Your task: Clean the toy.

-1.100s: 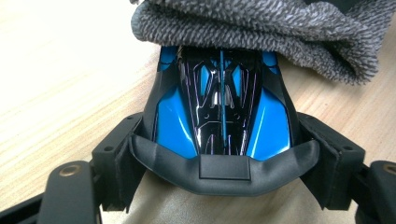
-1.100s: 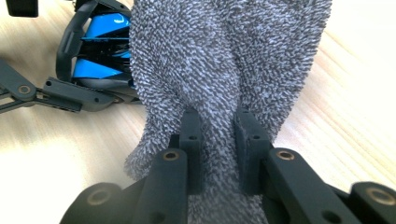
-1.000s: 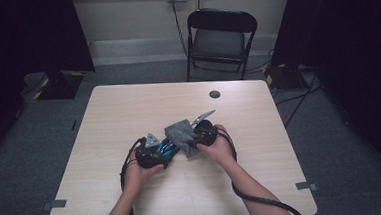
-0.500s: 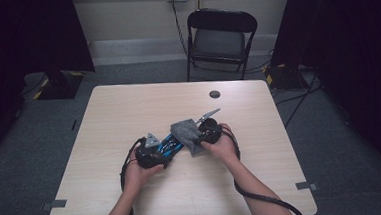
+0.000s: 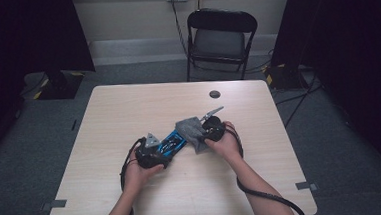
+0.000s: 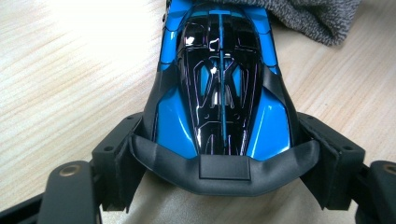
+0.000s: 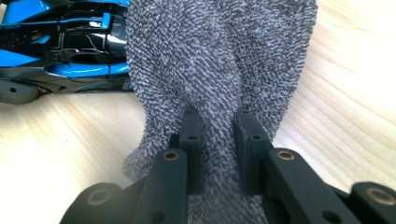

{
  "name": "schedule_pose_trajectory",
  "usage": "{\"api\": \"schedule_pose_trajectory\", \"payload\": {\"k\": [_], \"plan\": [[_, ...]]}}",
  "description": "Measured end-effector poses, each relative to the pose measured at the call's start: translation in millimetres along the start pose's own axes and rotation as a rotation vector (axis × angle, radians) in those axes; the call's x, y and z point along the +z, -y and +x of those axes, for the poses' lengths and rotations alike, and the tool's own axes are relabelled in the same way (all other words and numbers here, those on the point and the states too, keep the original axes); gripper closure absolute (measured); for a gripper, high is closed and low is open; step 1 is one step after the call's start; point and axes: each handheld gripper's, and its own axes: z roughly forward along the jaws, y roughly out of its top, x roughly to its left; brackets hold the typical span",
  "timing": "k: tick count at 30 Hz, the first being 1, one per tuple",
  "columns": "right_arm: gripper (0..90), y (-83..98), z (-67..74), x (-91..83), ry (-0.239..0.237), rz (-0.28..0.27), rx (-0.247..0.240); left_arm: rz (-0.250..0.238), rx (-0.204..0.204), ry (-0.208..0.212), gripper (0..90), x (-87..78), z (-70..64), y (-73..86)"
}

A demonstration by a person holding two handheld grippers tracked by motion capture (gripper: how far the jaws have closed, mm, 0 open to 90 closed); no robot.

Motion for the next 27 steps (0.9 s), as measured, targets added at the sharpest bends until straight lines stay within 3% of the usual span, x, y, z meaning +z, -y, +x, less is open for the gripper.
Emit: {"api": "schedule_pose_trajectory", "payload": {"k": [27], "plan": [[75.4, 7.5, -9.6, -3.6, 0.027, 0.006, 0.022, 0.000, 0.000, 0.000, 24.1, 0.0, 0.0, 0.0]]}}
